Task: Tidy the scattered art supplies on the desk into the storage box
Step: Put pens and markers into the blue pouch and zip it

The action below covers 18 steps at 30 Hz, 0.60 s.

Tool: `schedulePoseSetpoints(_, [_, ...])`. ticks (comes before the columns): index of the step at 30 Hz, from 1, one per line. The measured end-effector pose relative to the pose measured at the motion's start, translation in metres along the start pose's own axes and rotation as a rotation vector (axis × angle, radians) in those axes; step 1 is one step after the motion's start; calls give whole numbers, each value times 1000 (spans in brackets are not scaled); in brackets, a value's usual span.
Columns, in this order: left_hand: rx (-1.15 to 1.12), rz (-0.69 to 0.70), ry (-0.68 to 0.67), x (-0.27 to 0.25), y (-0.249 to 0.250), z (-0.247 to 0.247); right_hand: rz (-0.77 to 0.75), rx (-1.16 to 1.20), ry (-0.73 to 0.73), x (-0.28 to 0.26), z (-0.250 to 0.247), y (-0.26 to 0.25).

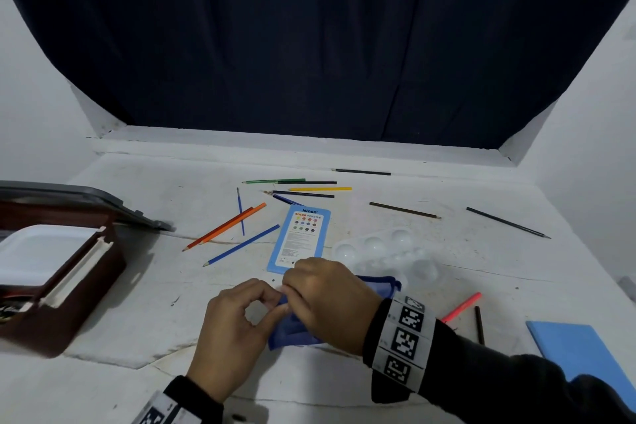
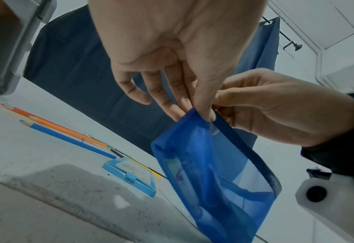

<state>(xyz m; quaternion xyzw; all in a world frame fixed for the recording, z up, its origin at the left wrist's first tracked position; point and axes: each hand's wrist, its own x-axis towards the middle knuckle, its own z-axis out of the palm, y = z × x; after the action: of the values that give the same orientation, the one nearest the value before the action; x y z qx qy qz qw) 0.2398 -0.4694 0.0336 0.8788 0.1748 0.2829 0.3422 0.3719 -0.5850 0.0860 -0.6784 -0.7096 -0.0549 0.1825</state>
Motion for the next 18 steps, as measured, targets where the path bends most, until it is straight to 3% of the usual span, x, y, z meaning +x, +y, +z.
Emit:
schedulePoseSetpoints(3, [9,15,-7,1,-3,-1,-37,-7,-90,4,0,3])
schedulePoseSetpoints(8, [-100,-47,-21,3,-4,-5,45,15,-250,6,-11,5])
schedulePoseSetpoints(13, [-170,-66,-41,4,-9,-12,293,318,-67,-7,-13,10])
schedulePoseSetpoints(18, [-186,22,-44,2,-9,-14,432,522,-84,-3,-10,0])
